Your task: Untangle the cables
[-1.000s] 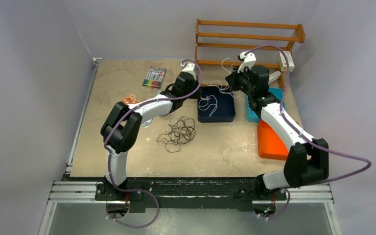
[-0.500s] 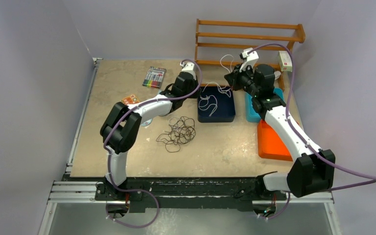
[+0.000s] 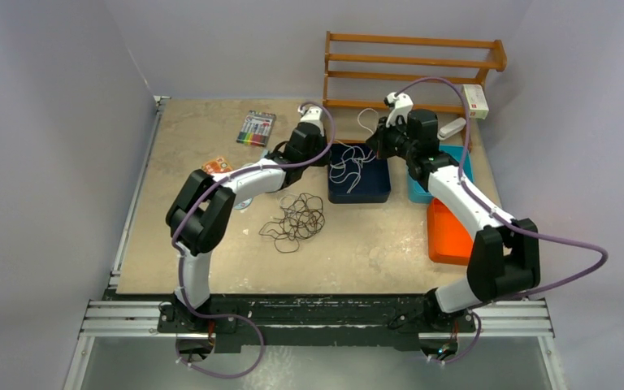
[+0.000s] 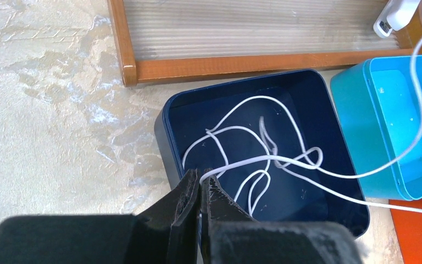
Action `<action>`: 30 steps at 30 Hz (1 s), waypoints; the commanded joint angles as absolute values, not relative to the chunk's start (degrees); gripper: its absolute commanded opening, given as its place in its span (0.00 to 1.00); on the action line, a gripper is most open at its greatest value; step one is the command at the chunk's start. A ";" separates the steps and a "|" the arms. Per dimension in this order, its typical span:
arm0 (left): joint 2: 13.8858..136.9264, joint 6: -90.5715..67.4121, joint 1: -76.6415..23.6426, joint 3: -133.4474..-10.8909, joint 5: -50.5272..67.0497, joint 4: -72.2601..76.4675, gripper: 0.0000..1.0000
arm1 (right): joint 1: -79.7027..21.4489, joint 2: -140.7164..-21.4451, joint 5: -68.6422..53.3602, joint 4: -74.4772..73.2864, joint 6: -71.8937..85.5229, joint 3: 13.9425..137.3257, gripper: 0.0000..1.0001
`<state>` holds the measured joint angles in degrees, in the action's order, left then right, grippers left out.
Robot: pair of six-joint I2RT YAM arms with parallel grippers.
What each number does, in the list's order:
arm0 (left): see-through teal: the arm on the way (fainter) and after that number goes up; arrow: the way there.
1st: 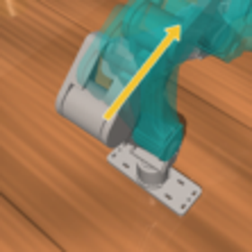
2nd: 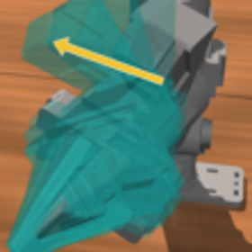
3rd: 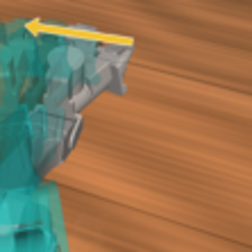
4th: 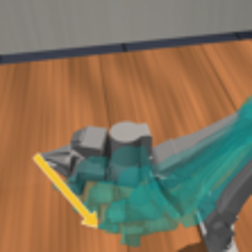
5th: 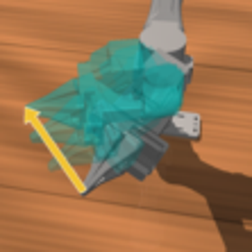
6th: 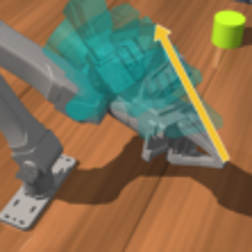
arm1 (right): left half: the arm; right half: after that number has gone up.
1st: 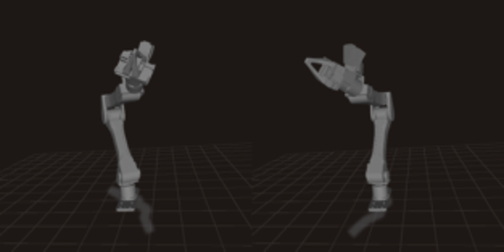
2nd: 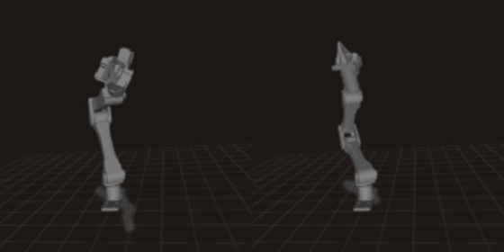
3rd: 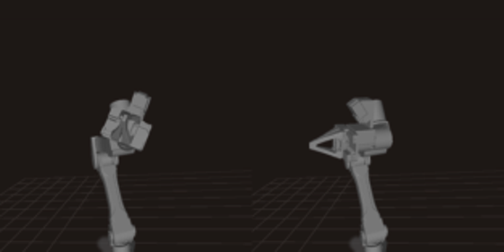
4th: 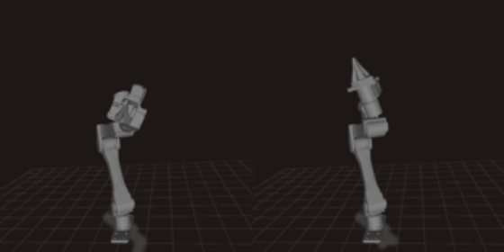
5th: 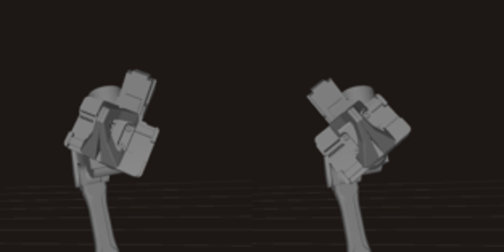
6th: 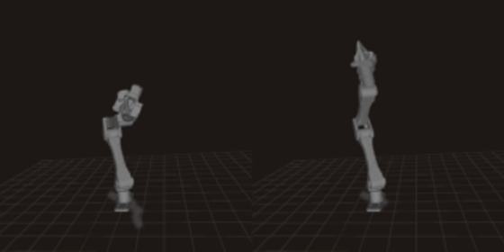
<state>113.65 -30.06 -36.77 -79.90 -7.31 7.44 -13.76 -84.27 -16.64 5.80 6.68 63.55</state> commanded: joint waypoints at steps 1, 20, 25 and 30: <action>112.74 -28.34 -36.91 -82.74 -5.91 7.24 0.00 | -13.71 -84.63 -10.85 4.43 6.47 65.78 0.00; 120.89 -26.93 -39.15 -91.63 -6.36 2.39 0.28 | -13.71 -95.74 -12.20 2.89 5.32 66.21 0.00; 116.49 -27.02 -39.20 -88.74 -7.84 2.52 0.36 | -13.69 -96.21 -11.08 1.92 5.19 66.64 0.00; 110.87 -27.50 -39.17 -85.32 -9.95 3.10 0.40 | -13.71 -96.67 -10.04 0.66 3.80 67.86 0.00</action>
<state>119.15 -27.81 -39.18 -87.07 -7.31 0.23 -13.76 -96.92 -11.44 1.56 5.67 64.51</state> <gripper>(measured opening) 0.383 0.007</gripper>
